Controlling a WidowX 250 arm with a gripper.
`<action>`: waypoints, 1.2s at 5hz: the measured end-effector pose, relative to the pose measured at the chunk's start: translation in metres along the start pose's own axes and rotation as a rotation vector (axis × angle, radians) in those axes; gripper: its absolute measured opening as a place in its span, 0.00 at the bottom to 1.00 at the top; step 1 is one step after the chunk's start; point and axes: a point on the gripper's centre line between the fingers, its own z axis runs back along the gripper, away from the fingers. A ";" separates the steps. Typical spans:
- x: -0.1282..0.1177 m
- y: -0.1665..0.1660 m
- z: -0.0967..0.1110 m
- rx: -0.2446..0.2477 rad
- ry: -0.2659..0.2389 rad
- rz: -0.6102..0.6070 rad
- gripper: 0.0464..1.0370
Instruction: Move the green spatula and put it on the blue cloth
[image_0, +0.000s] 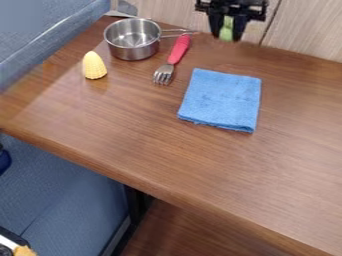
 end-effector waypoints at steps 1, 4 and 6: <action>-0.004 0.021 0.034 -0.028 -0.037 0.000 0.39; -0.081 0.060 0.087 -0.065 -0.055 -0.092 0.39; -0.113 0.038 0.071 -0.060 -0.011 -0.151 0.39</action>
